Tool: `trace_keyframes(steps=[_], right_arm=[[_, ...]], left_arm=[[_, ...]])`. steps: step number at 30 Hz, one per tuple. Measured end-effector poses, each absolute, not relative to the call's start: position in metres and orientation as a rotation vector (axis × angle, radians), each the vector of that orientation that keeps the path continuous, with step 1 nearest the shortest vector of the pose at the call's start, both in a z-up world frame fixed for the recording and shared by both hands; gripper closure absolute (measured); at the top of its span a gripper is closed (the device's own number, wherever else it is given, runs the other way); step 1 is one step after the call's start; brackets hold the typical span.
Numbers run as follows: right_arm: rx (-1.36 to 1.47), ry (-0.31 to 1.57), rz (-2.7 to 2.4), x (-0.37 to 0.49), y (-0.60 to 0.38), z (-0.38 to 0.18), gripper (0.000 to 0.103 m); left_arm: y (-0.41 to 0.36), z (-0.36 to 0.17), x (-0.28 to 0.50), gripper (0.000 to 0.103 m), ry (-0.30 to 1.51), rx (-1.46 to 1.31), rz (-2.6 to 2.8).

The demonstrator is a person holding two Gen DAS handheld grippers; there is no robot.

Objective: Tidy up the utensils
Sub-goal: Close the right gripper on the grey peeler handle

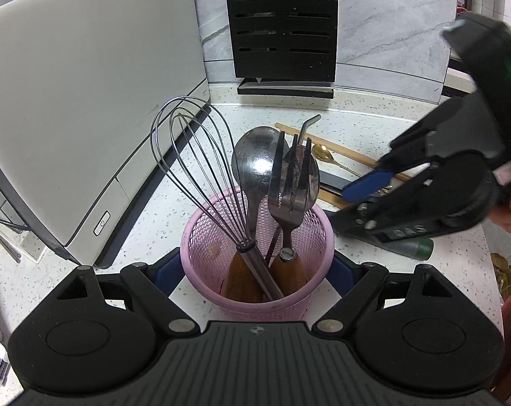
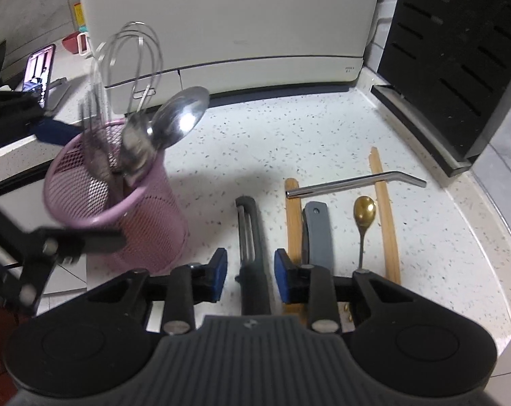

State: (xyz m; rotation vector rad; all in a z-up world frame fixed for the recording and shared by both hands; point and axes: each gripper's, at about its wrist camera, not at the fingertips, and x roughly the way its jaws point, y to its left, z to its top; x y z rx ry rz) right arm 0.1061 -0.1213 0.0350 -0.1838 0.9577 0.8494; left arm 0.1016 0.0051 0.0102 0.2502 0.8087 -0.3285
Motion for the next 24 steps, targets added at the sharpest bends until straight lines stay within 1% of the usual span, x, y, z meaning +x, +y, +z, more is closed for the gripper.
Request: trace_keyframes(steps=[4,17,18,20,21,24], right_arm=[[-0.209,0.988,0.857,0.115,-0.107,0.026,0.076],[-0.262,1.002,0.858,0.126,-0.087,0.010,0.076],[-0.261,1.001,0.858,0.125,-0.087,0.010,0.076],[-0.260,0.995,0.867,0.124,-0.087,0.010,0.081],[-0.262,0.991,0.872,0.123,-0.087,0.010,0.088],[-0.273,0.979,0.873,0.118,-0.087,0.012,0.089]], left_arm=[[0.005,0.010,0.102,0.003,0.809,0.249,-0.327],[0.005,0.009,0.102,0.004,0.813,0.241,-0.328],[0.005,0.009,0.102,0.004,0.813,0.240,-0.327],[0.006,0.009,0.102,0.004,0.813,0.238,-0.326],[0.005,0.009,0.102,0.004,0.813,0.238,-0.325],[0.006,0.009,0.102,0.004,0.812,0.237,-0.323]])
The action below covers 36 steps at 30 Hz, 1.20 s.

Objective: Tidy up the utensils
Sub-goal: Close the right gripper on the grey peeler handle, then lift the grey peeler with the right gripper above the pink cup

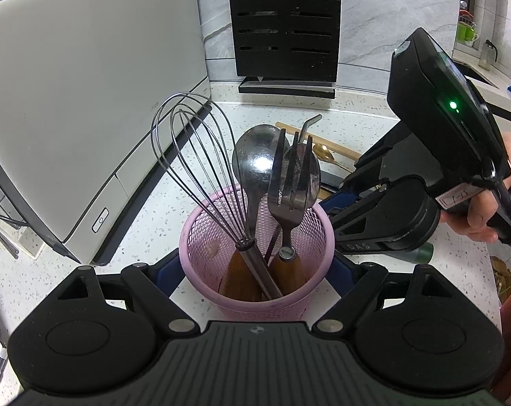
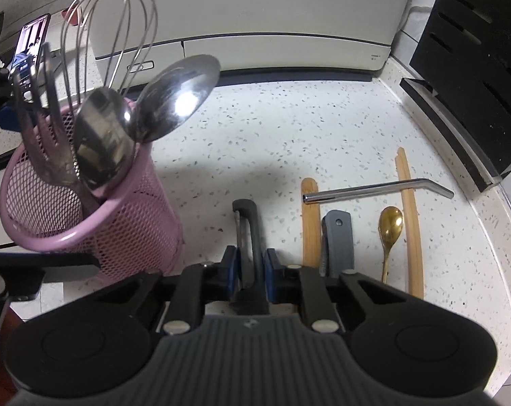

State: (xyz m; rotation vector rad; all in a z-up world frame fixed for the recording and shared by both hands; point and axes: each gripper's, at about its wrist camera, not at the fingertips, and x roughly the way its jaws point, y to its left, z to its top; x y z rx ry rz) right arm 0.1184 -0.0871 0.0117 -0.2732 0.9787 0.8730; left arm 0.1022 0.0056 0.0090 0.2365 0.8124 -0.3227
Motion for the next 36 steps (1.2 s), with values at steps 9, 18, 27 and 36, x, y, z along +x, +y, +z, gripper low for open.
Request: trace_keyframes(steps=[9,18,27,36], right_arm=[[-0.234,0.946,0.853,0.115,-0.102,0.022,0.090],[-0.137,0.855,0.821,0.098,-0.143,0.052,0.090],[-0.061,0.763,0.791,0.085,-0.178,0.077,0.090],[0.033,0.645,0.746,0.081,-0.206,0.106,0.090]], left_arm=[[0.006,0.009,0.102,0.004,0.812,0.235,-0.325],[0.006,0.008,0.102,0.004,0.812,0.235,-0.326],[0.006,0.008,0.102,0.004,0.811,0.234,-0.326],[0.005,0.008,0.102,0.004,0.811,0.234,-0.325]])
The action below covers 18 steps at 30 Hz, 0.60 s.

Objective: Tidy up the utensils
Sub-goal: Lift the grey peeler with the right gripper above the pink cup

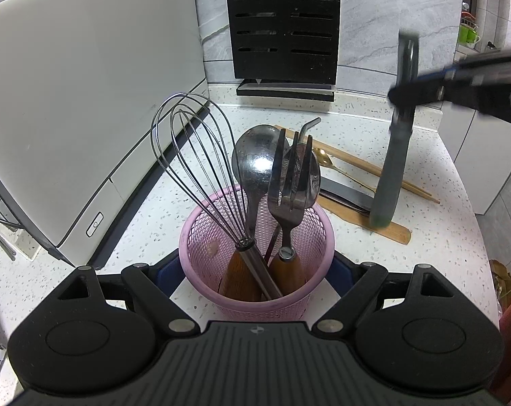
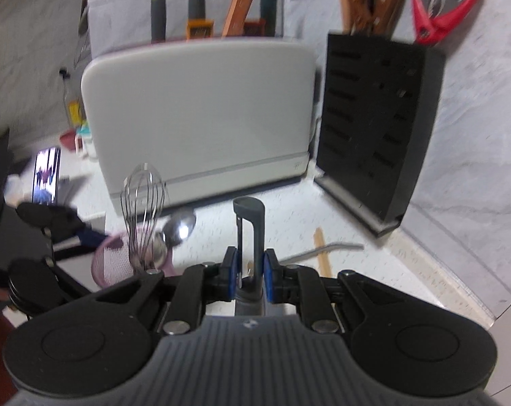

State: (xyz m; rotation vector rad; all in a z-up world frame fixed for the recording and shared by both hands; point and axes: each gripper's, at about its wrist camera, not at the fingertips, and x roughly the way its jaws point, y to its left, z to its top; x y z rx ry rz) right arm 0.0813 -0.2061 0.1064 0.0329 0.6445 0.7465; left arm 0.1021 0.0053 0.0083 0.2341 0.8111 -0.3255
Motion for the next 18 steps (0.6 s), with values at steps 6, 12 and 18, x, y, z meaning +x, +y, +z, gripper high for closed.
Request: trace_keyframes(steps=[6,12,18], right_arm=[[0.108,0.525,0.692,0.075,-0.226,0.131,0.090],[0.175,0.412,0.692,0.063,-0.238,0.154,0.090],[0.236,0.349,0.741,0.055,-0.239,0.168,0.090]], left_arm=[[0.006,0.008,0.102,0.004,0.811,0.234,-0.326],[0.005,0.008,0.102,0.004,0.811,0.234,-0.329],[0.006,0.008,0.102,0.004,0.809,0.232,-0.342]])
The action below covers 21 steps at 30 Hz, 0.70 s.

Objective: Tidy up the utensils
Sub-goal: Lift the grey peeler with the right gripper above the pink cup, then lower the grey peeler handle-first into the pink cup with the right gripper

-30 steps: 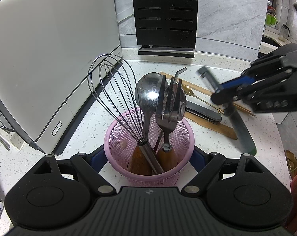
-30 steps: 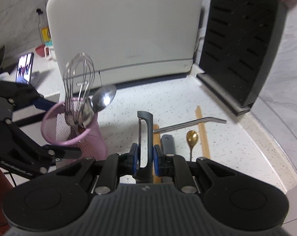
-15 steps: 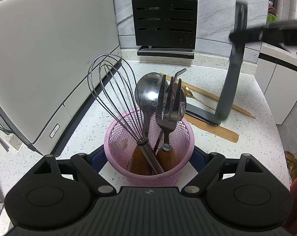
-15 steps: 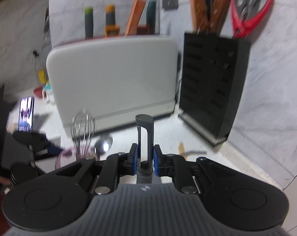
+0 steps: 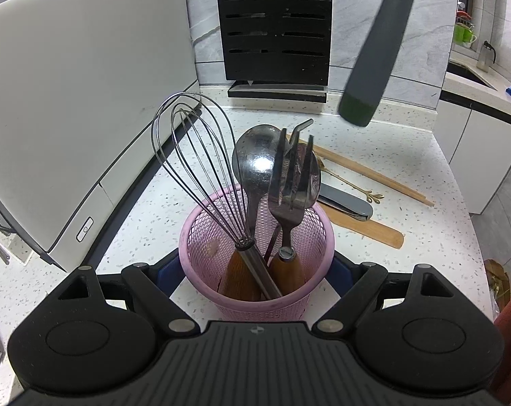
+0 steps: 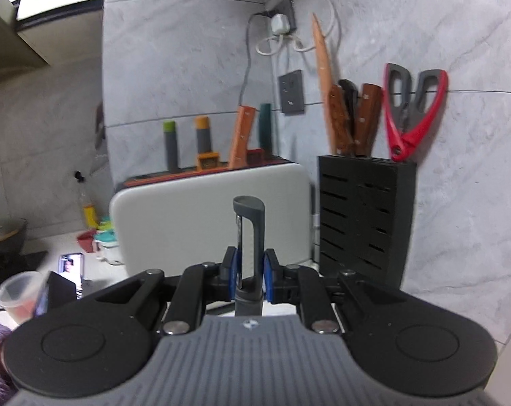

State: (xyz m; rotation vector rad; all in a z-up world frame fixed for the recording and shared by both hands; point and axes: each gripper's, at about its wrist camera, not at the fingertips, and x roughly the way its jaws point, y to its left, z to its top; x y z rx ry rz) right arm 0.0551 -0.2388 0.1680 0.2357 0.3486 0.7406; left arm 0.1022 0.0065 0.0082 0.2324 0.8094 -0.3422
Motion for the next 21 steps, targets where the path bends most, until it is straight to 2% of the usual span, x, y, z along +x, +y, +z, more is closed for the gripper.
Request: trace_keyframes(steps=[14,21], right_arm=[[0.208,0.407,0.869,0.052,-0.196,0.155,0.090],[0.174,0.356,0.885,0.048,-0.180,0.148,0.090]], left_arm=[[0.005,0.010,0.102,0.004,0.809,0.230,-0.341],[0.005,0.010,0.102,0.004,0.809,0.230,-0.341]])
